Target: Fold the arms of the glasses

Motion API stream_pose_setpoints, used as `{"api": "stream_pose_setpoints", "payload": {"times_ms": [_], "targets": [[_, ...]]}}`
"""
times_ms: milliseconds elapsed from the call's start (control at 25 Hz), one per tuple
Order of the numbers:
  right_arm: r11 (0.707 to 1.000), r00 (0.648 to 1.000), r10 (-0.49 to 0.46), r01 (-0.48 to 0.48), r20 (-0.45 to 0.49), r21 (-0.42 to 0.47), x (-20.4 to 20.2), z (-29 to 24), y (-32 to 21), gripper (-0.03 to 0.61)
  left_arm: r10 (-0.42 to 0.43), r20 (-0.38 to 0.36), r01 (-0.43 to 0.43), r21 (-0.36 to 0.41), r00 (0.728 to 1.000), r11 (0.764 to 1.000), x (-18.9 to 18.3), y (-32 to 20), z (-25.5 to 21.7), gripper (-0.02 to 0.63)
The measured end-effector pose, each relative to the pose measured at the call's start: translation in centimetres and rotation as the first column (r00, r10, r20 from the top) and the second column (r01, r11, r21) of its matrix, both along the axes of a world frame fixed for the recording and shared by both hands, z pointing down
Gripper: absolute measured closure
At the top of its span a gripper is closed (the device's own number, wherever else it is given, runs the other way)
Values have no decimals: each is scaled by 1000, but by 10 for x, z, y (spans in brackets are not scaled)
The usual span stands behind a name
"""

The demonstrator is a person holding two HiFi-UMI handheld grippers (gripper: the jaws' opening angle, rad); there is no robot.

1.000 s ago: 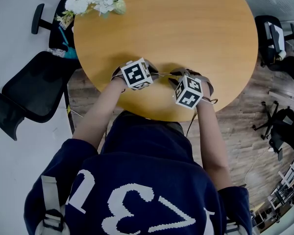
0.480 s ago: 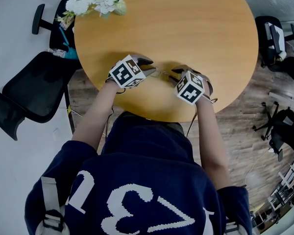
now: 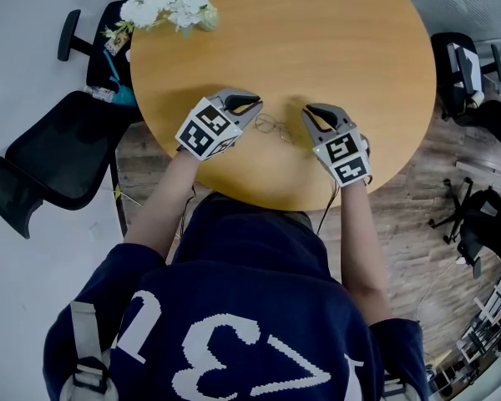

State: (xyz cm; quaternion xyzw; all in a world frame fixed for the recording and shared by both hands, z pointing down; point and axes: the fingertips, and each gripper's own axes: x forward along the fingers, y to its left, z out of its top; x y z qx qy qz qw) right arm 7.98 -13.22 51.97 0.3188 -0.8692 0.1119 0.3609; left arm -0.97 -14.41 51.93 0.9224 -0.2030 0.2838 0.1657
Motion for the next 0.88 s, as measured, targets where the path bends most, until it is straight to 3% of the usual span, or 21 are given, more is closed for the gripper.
{"api": "stream_pose_setpoints", "payload": {"times_ms": [240, 440, 640, 880], "targets": [[954, 959, 181, -225, 216, 197, 15, -79, -28, 546, -121, -97, 135, 163, 988, 977, -5, -23, -62, 589], [894, 936, 201, -296, 289, 337, 16, -139, -31, 546, -204, -234, 252, 199, 951, 947, -13, -33, -113, 594], [821, 895, 224, -387, 385, 421, 28, -189, -26, 546, -245, -210, 304, 323, 946, 896, -20, -32, -148, 594], [758, 868, 221, -440, 445, 481, 35, -228, -14, 546, -273, -312, 378, 353, 910, 856, -31, -28, -189, 595]]}}
